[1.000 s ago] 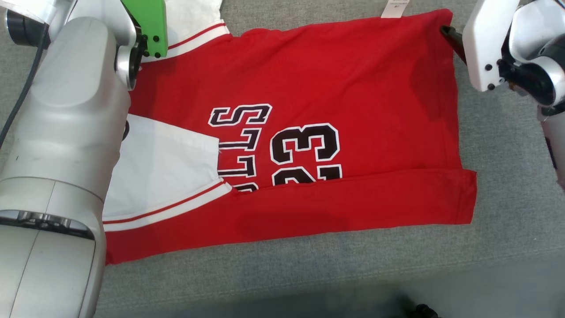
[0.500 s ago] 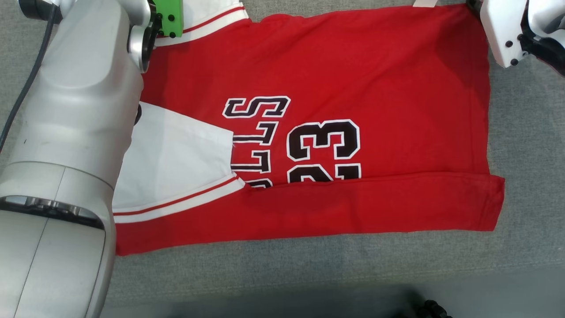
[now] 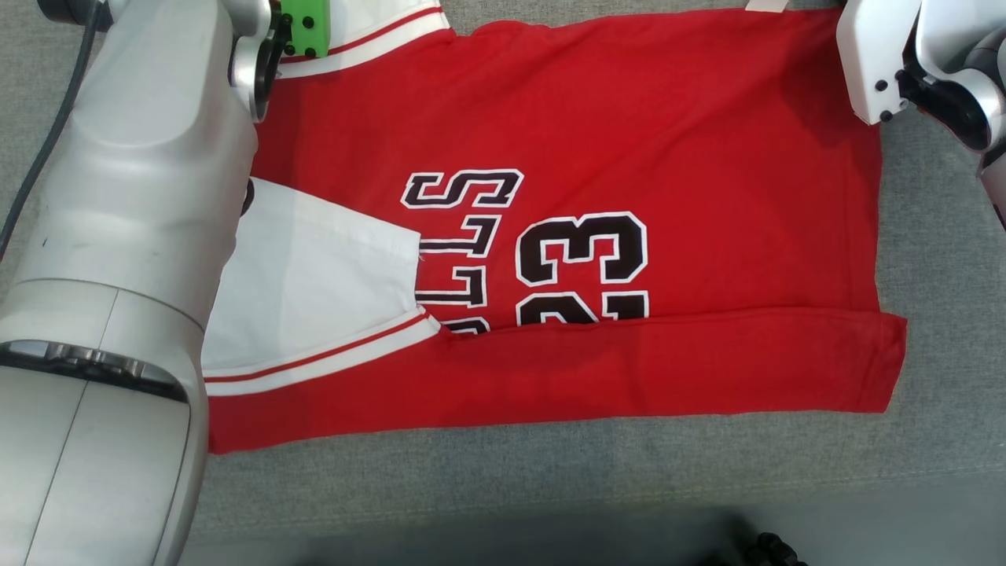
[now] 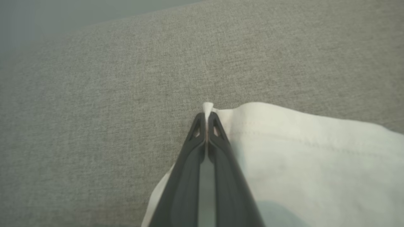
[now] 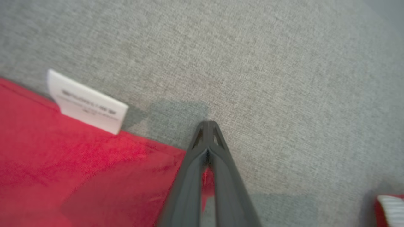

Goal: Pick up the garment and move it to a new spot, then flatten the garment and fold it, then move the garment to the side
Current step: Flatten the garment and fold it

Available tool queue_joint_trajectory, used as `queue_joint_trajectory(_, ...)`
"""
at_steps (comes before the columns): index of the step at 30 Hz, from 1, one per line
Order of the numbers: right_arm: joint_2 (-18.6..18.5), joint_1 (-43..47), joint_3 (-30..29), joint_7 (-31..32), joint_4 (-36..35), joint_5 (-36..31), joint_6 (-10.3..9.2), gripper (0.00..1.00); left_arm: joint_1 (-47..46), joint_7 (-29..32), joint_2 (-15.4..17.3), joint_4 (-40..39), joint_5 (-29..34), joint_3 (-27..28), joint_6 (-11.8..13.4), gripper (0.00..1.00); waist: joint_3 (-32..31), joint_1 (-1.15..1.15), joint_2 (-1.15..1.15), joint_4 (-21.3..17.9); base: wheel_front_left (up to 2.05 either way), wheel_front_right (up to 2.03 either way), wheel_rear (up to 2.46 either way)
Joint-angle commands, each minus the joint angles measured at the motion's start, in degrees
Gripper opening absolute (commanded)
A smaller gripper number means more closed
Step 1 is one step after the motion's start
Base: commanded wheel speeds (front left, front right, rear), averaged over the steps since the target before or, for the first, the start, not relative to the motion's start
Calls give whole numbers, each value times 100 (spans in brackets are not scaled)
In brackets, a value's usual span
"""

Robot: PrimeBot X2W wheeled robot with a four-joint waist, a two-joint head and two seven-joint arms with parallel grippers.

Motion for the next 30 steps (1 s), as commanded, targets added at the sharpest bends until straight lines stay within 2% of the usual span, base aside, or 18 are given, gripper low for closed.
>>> queue_joint_trajectory(1,-68,364,105,60,249,8,-4,0,86,32,14,113,-61,-12,-24,0,-15,0,0,-14,0,0,0)
queue_joint_trajectory(8,-103,276,-94,-206,276,-39,-8,0,65,14,21,198,-113,-40,-32,0,-111,0,0,-67,0,0,0)
queue_joint_trajectory(9,-61,274,-112,-265,244,-57,-7,54,72,3,18,203,-109,-48,-32,0,-125,0,0,-74,0,0,0)
queue_joint_trajectory(10,-43,260,-116,-312,220,-86,-6,100,99,-10,14,212,-124,-53,-44,0,-146,0,0,-83,0,0,0)
queue_joint_trajectory(15,17,199,-219,-461,-21,6,-2,100,169,-30,8,258,-166,-73,-46,0,-235,0,0,-131,0,0,0)
queue_joint_trajectory(23,-264,394,-80,-60,-894,296,-4,100,195,-47,24,309,-228,-87,-40,0,-324,0,0,-170,0,0,0)
queue_joint_trajectory(27,-477,483,-336,-70,-1400,180,-5,100,214,-53,37,331,-263,-101,-47,0,-346,0,0,-182,0,0,0)
queue_joint_trajectory(30,-497,614,-543,-79,-1733,85,-5,100,204,-55,54,343,-281,-113,-49,0,-362,0,0,-201,0,0,0)
